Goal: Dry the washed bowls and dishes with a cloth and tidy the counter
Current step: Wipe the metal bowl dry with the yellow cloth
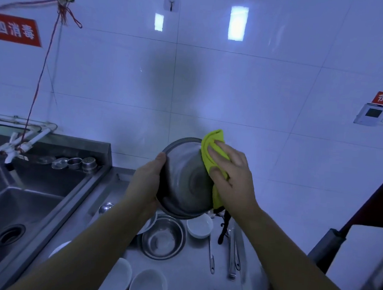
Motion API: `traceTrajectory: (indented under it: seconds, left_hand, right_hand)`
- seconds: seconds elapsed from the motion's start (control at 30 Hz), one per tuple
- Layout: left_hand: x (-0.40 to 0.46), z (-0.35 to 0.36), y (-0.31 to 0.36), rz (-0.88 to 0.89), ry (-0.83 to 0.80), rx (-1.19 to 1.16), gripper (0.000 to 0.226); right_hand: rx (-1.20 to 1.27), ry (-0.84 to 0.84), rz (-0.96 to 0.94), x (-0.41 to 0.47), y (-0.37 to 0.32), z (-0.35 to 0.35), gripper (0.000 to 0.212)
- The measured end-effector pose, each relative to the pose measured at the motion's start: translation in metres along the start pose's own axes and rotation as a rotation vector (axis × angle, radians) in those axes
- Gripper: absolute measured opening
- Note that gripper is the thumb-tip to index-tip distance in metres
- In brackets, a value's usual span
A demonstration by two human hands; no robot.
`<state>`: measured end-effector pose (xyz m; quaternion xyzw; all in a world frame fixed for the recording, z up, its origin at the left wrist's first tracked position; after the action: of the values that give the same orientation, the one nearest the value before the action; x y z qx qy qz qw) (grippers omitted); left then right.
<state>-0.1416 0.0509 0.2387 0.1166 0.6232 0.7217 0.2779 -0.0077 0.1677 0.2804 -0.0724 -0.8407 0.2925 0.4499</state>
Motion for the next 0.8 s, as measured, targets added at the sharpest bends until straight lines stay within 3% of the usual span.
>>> traceTrajectory:
  seconds: [0.1,0.27,0.33,0.53,0.63,0.7,0.8]
  left_hand:
    - [-0.007,0.004,-0.003,0.067,0.020,0.094,0.029]
    - [-0.016,0.017,-0.006,-0.049,-0.229,-0.166,0.055]
    - [-0.016,0.015,-0.006,-0.055,-0.208,-0.196,0.055]
    - [-0.010,0.005,0.003,-0.011,-0.057,-0.155,0.027]
    - [-0.003,0.001,0.004,-0.056,-0.038,-0.246,0.028]
    - [0.000,0.003,0.002,-0.089,-0.089,-0.319,0.034]
    - [0.001,0.011,-0.002,-0.165,-0.153,-0.481,0.038]
  right_hand:
    - [-0.046,-0.155,0.045,0.020,-0.012,0.002,0.041]
    - [-0.409,-0.305,-0.228,0.011,-0.036,0.028,0.040]
    - [-0.401,-0.302,-0.256,0.011,-0.034,0.027,0.041]
    - [0.228,-0.106,0.098,0.019,0.004,0.002,0.045]
    - [0.555,0.079,0.335,0.005,0.021,-0.002,0.054]
    - [0.618,0.196,0.393,-0.010,0.026,-0.002,0.053]
    - [0.433,0.304,0.301,-0.033,0.020,0.011,0.049]
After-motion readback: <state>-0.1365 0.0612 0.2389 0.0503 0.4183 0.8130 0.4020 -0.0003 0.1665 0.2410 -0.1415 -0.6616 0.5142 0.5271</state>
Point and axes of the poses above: each hand's wrist, its own x-axis towards the middle knuckle, its own z-axis out of the palm, y = z × x, the point moved 4 cm from there along x, towards the middle knuckle, and after that the axes turned 10 degrees about x, right-handed, at the moved point
